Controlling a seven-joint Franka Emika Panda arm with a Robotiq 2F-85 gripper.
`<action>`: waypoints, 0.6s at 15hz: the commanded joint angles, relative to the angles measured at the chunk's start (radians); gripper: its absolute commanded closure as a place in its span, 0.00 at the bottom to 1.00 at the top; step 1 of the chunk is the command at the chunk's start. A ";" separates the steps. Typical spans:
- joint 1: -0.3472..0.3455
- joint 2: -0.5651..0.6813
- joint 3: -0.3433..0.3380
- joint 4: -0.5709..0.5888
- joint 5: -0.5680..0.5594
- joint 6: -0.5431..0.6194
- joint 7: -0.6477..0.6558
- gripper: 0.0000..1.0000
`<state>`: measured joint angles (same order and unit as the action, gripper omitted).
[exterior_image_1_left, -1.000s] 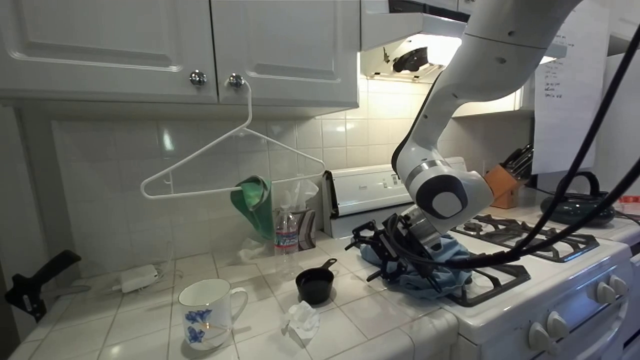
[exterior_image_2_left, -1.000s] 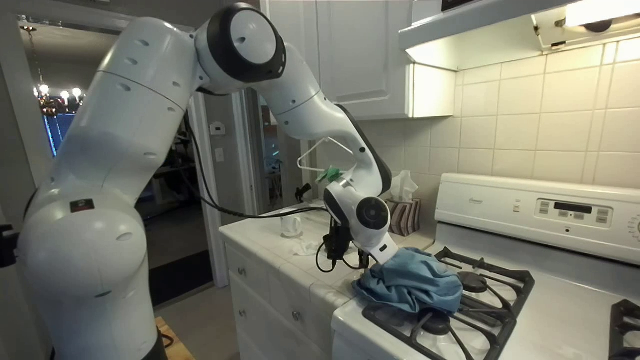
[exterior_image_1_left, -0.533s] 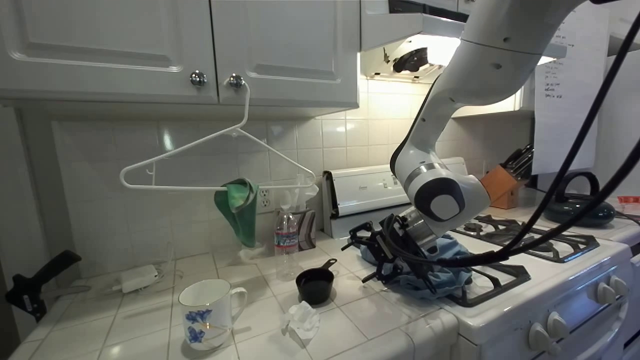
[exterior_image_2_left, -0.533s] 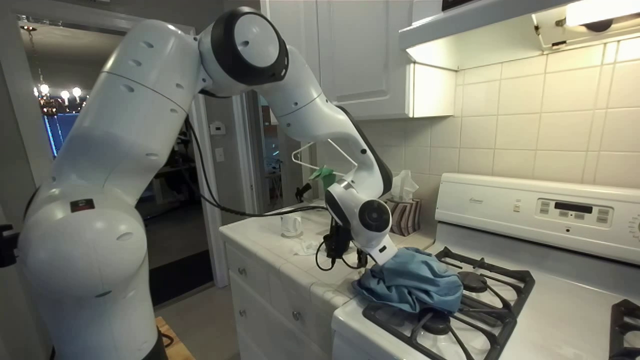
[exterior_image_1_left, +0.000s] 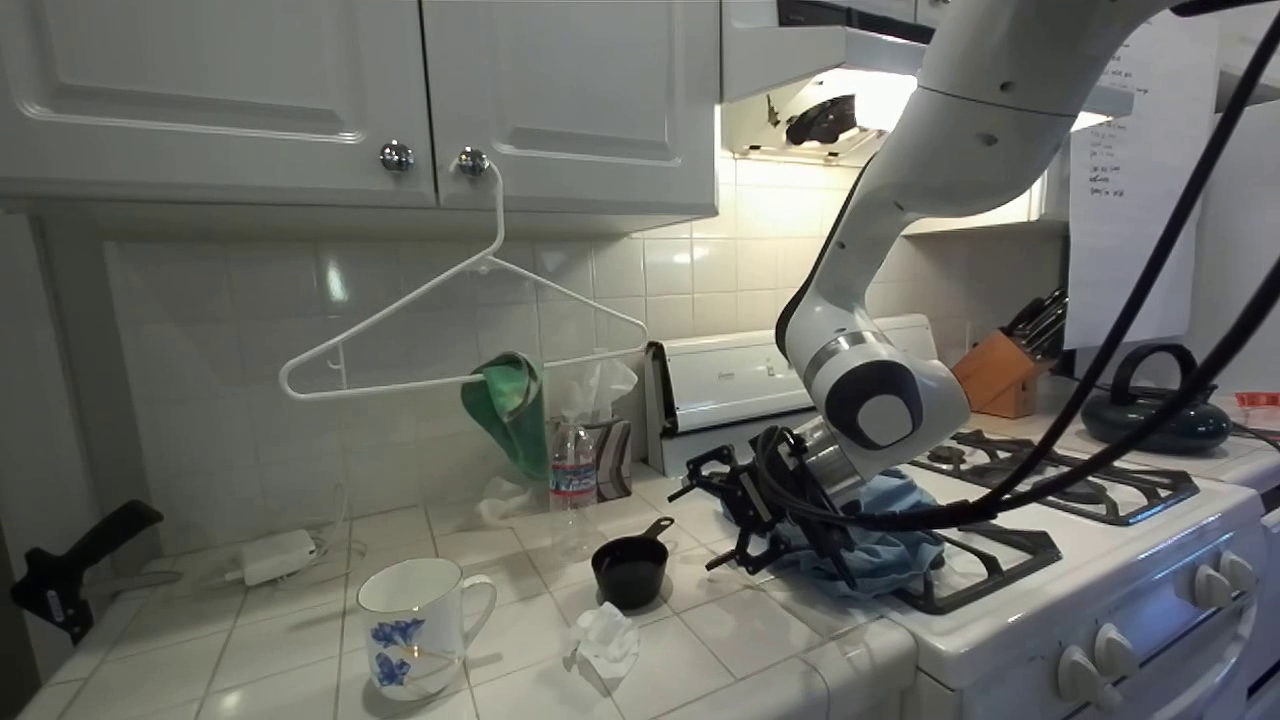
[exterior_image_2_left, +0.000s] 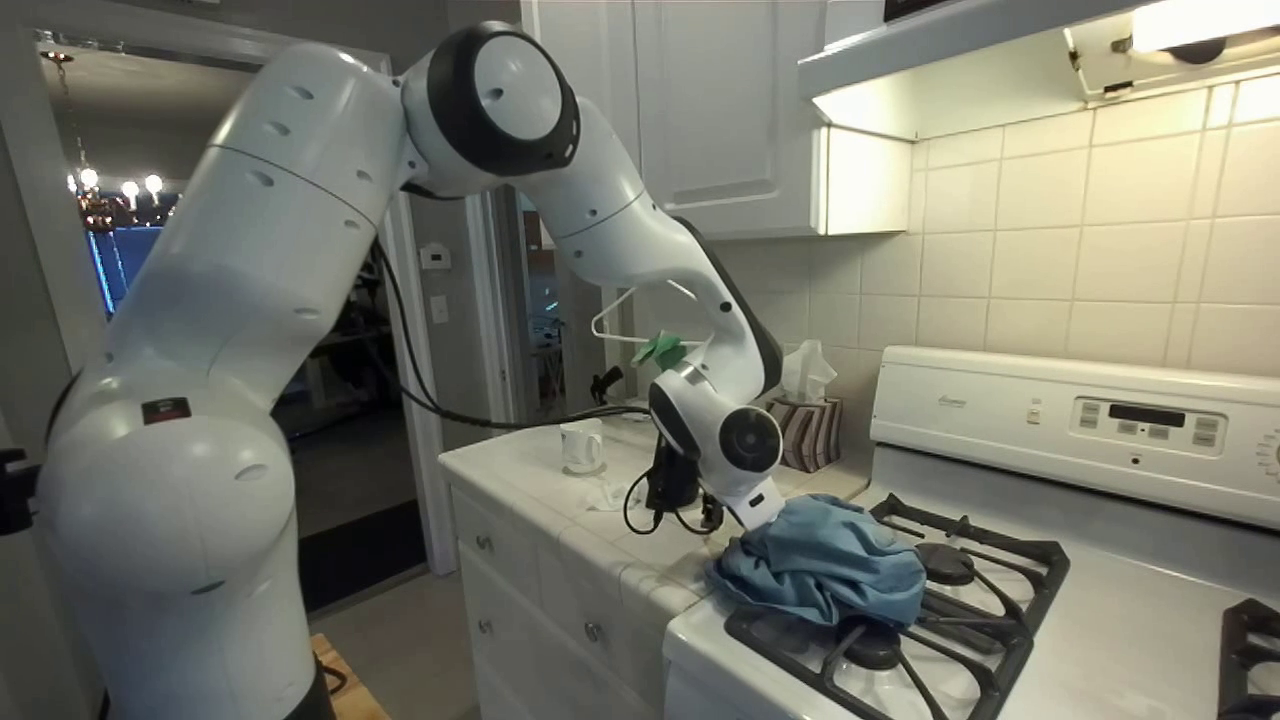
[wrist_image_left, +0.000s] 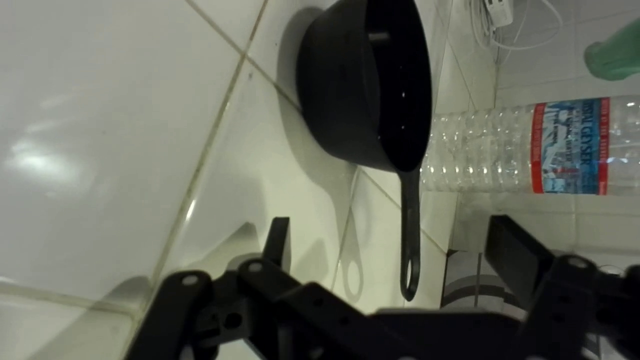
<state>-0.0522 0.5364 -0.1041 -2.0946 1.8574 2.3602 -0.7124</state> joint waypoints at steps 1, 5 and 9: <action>0.020 0.033 -0.003 0.042 -0.023 -0.014 0.049 0.00; 0.033 0.049 0.001 0.067 -0.019 -0.019 0.060 0.02; 0.038 0.066 0.002 0.096 -0.012 -0.025 0.064 0.03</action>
<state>-0.0194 0.5744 -0.0997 -2.0394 1.8575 2.3472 -0.6801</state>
